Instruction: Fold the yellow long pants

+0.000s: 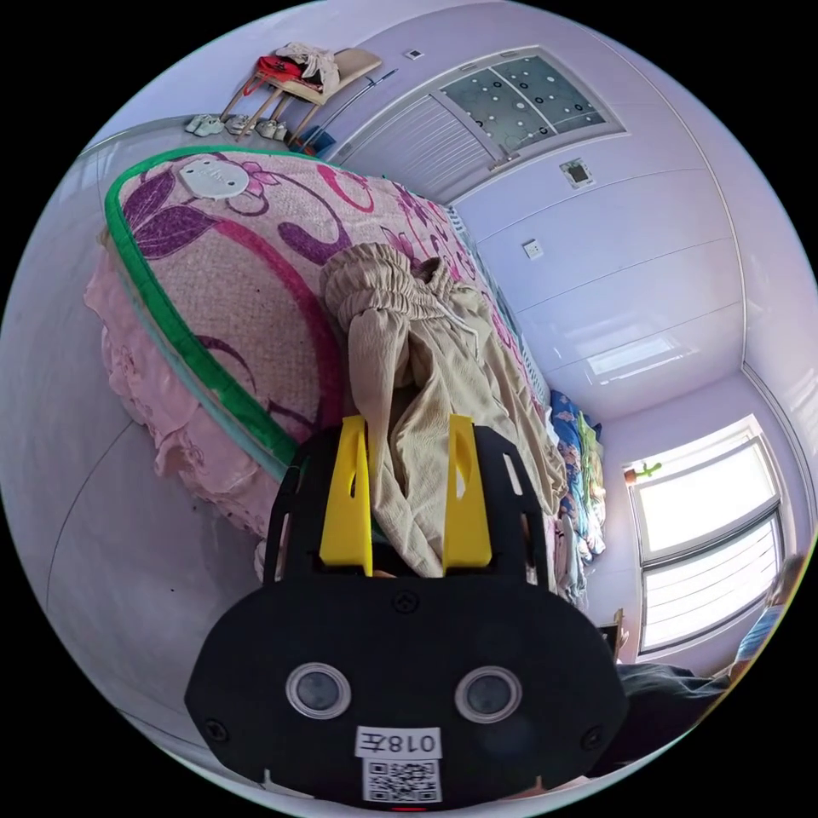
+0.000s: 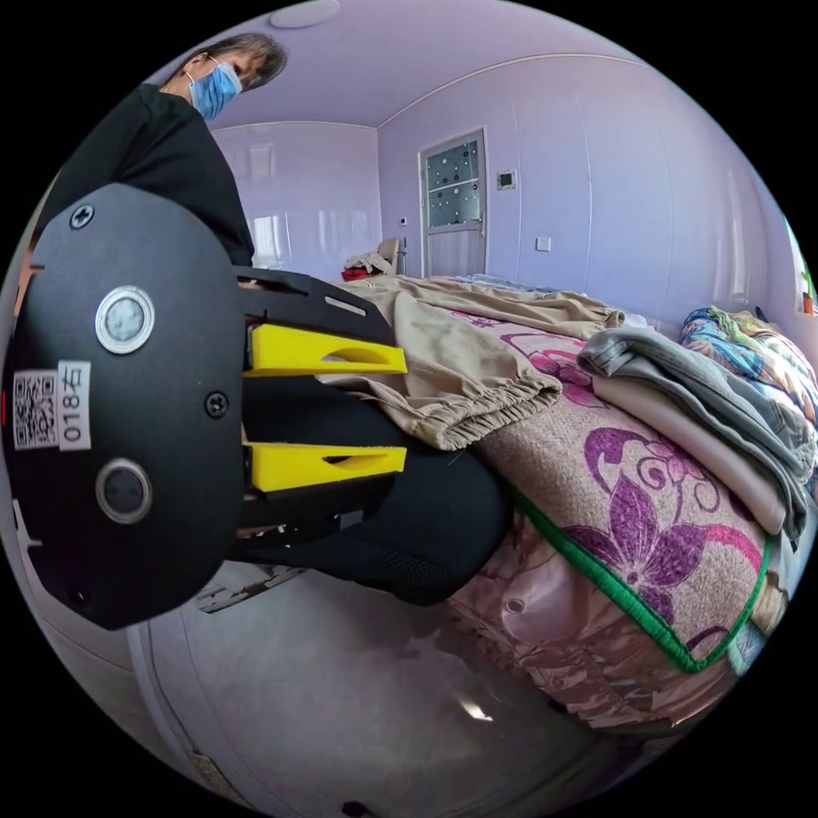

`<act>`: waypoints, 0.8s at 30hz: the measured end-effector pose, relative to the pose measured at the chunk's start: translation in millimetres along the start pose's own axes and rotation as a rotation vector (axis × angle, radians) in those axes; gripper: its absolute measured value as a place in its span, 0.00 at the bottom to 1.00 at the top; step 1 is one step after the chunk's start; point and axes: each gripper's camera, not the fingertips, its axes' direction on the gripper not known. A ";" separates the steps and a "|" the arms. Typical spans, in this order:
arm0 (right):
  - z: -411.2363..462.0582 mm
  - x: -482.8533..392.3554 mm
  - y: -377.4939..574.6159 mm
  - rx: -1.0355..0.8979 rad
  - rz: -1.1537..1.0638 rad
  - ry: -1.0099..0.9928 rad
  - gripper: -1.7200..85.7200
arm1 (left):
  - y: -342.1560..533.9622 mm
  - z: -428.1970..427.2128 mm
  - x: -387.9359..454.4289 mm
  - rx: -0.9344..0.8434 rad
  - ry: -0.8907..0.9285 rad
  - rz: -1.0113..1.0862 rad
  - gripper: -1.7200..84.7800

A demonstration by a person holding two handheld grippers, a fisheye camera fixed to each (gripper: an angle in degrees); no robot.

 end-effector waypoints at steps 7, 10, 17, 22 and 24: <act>8.6 10.2 -19.6 -0.009 0.031 -0.062 0.17 | 6.7 13.0 -7.9 0.006 0.016 -0.008 0.17; 14.1 21.8 -23.5 -0.021 0.071 -0.138 0.15 | 11.1 19.7 -14.0 0.006 0.023 -0.016 0.17; 22.6 20.1 -31.1 -0.033 0.095 -0.089 0.15 | 16.8 34.3 -14.3 -0.001 0.014 -0.005 0.17; 31.1 17.2 -37.0 -0.046 0.108 -0.053 0.14 | 19.5 46.2 -15.5 -0.004 0.010 0.001 0.17; 35.5 16.2 -41.2 -0.041 0.108 -0.053 0.13 | 22.2 53.5 -18.7 0.002 0.021 -0.013 0.17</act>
